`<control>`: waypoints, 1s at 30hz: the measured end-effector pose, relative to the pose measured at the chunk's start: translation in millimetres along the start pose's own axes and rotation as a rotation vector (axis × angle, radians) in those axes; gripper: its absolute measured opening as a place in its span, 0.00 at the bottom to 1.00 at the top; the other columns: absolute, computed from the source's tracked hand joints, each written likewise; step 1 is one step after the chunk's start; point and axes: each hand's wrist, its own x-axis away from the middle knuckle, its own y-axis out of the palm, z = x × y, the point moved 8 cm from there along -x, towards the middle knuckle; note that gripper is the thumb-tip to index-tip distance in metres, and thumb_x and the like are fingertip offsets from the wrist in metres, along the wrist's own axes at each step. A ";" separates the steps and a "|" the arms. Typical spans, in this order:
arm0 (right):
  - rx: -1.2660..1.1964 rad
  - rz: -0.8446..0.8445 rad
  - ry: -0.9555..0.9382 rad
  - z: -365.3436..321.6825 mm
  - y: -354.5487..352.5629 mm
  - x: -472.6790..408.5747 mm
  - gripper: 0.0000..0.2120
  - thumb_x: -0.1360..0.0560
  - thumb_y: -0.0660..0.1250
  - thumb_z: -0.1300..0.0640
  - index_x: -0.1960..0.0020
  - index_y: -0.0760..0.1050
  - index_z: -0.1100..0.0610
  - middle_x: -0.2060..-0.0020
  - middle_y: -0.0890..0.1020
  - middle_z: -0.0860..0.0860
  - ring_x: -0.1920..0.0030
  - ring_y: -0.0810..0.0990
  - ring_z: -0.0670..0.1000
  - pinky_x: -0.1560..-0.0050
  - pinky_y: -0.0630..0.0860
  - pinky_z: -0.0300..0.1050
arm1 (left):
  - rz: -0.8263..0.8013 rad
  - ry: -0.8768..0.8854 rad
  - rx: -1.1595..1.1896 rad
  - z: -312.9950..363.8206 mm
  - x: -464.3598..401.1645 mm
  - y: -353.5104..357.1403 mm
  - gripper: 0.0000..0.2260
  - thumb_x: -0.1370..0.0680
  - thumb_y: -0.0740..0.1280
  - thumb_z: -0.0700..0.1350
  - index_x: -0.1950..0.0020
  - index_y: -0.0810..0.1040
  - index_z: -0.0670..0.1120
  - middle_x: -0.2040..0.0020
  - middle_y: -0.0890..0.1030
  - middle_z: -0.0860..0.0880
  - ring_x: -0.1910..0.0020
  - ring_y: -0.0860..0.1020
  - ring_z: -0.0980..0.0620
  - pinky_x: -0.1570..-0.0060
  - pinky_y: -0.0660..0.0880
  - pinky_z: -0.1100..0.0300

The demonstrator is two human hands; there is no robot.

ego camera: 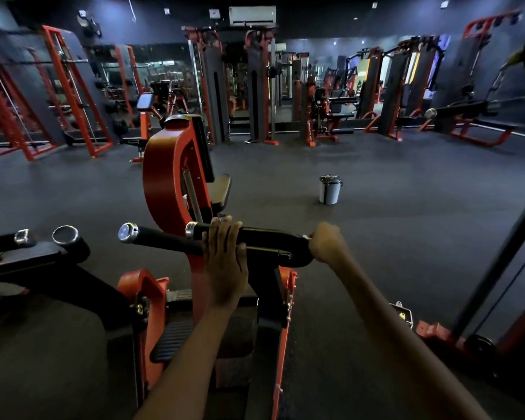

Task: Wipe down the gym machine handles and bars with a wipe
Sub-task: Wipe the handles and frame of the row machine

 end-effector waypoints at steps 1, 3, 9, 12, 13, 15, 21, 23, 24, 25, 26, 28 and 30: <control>0.039 0.074 -0.038 -14.5 -5.5 11.4 0.11 0.25 0.59 0.69 0.46 0.76 0.69 0.49 0.80 0.65 0.48 0.80 0.62 0.50 0.76 0.49 | 0.004 -0.003 0.000 -0.1 0.5 0.4 0.21 0.15 0.47 0.50 0.33 0.72 0.41 0.31 0.72 0.41 0.26 0.61 0.44 0.24 0.50 0.51; 0.030 0.191 -0.193 -49.3 -11.8 33.6 0.10 0.24 0.57 0.70 0.51 0.77 0.69 0.54 0.81 0.64 0.52 0.81 0.62 0.54 0.78 0.50 | 0.007 -0.015 -0.001 -0.7 -0.1 1.4 0.22 0.15 0.46 0.51 0.34 0.72 0.41 0.31 0.72 0.41 0.26 0.61 0.43 0.24 0.51 0.50; -0.136 0.290 -0.744 -95.4 10.8 80.2 0.17 0.28 0.58 0.63 0.45 0.78 0.69 0.47 0.80 0.63 0.44 0.78 0.61 0.42 0.73 0.49 | 0.004 0.021 -0.025 0.7 2.3 -0.1 0.18 0.16 0.49 0.48 0.31 0.68 0.43 0.31 0.72 0.39 0.26 0.62 0.42 0.25 0.54 0.47; -0.178 0.351 -0.750 -56.1 4.2 80.3 0.18 0.28 0.65 0.68 0.38 0.74 0.67 0.38 0.76 0.59 0.35 0.74 0.55 0.33 0.69 0.48 | -0.057 0.003 -0.042 -1.5 3.9 -1.4 0.20 0.15 0.48 0.48 0.30 0.69 0.42 0.28 0.70 0.42 0.24 0.59 0.44 0.24 0.52 0.47; -0.228 0.383 -0.714 -39.7 -3.5 77.6 0.19 0.27 0.66 0.68 0.37 0.74 0.64 0.37 0.76 0.56 0.35 0.73 0.51 0.33 0.70 0.47 | -0.073 -0.008 -0.044 -0.8 3.4 -2.4 0.21 0.15 0.47 0.49 0.30 0.70 0.42 0.28 0.70 0.42 0.24 0.60 0.44 0.24 0.52 0.48; -0.271 0.436 -0.626 -12.8 -16.5 69.5 0.19 0.28 0.67 0.69 0.38 0.75 0.63 0.39 0.77 0.55 0.38 0.75 0.49 0.37 0.74 0.47 | -0.094 -0.052 -0.029 1.8 2.0 -5.2 0.22 0.15 0.46 0.51 0.31 0.72 0.42 0.29 0.71 0.43 0.25 0.62 0.43 0.25 0.54 0.46; -0.321 0.379 -0.356 52.8 -60.7 47.7 0.15 0.23 0.58 0.69 0.37 0.71 0.67 0.37 0.70 0.61 0.40 0.71 0.58 0.49 0.61 0.30 | -0.230 -0.206 -0.147 53.4 -14.8 -2.3 0.26 0.17 0.46 0.54 0.28 0.69 0.42 0.27 0.68 0.42 0.24 0.59 0.44 0.24 0.50 0.47; -0.319 0.366 -0.313 78.4 -72.2 45.9 0.10 0.22 0.59 0.66 0.42 0.73 0.67 0.41 0.71 0.60 0.47 0.73 0.56 0.55 0.62 0.33 | -0.276 -0.170 -0.127 92.0 -18.1 3.7 0.23 0.18 0.50 0.53 0.29 0.70 0.43 0.28 0.70 0.43 0.25 0.62 0.44 0.25 0.55 0.48; -0.314 0.376 -0.303 91.3 -79.3 47.7 0.08 0.22 0.60 0.64 0.46 0.73 0.66 0.44 0.71 0.60 0.51 0.73 0.55 0.59 0.60 0.33 | -0.296 -0.157 -0.136 111.4 -17.3 6.5 0.22 0.18 0.53 0.53 0.30 0.71 0.42 0.30 0.72 0.43 0.27 0.65 0.44 0.27 0.58 0.49; -0.309 0.390 -0.291 102.3 -85.4 49.6 0.07 0.22 0.62 0.62 0.49 0.74 0.66 0.47 0.71 0.59 0.54 0.74 0.54 0.62 0.58 0.33 | -0.318 -0.152 -0.152 127.3 -15.6 9.3 0.21 0.19 0.55 0.52 0.32 0.73 0.42 0.32 0.74 0.42 0.29 0.68 0.43 0.28 0.60 0.49; -0.286 0.394 -0.280 117.3 -90.5 53.8 0.07 0.22 0.63 0.60 0.51 0.75 0.65 0.48 0.71 0.58 0.57 0.73 0.53 0.64 0.57 0.34 | -0.349 -0.154 -0.173 144.2 -9.2 13.5 0.20 0.19 0.57 0.51 0.33 0.74 0.42 0.33 0.75 0.42 0.31 0.70 0.43 0.29 0.62 0.49; -0.257 0.389 -0.272 147.9 -99.7 64.2 0.08 0.23 0.64 0.59 0.50 0.76 0.63 0.50 0.73 0.57 0.59 0.71 0.51 0.63 0.56 0.35 | -0.420 -0.165 -0.204 174.2 8.0 24.6 0.17 0.19 0.60 0.49 0.35 0.75 0.42 0.35 0.76 0.42 0.33 0.71 0.43 0.31 0.64 0.49; -0.226 0.358 -0.278 175.6 -102.5 73.7 0.07 0.24 0.65 0.59 0.49 0.77 0.62 0.51 0.74 0.56 0.58 0.72 0.51 0.60 0.60 0.37 | -0.488 -0.198 -0.217 196.8 27.3 37.4 0.16 0.19 0.61 0.49 0.35 0.75 0.42 0.36 0.77 0.42 0.33 0.71 0.43 0.32 0.65 0.49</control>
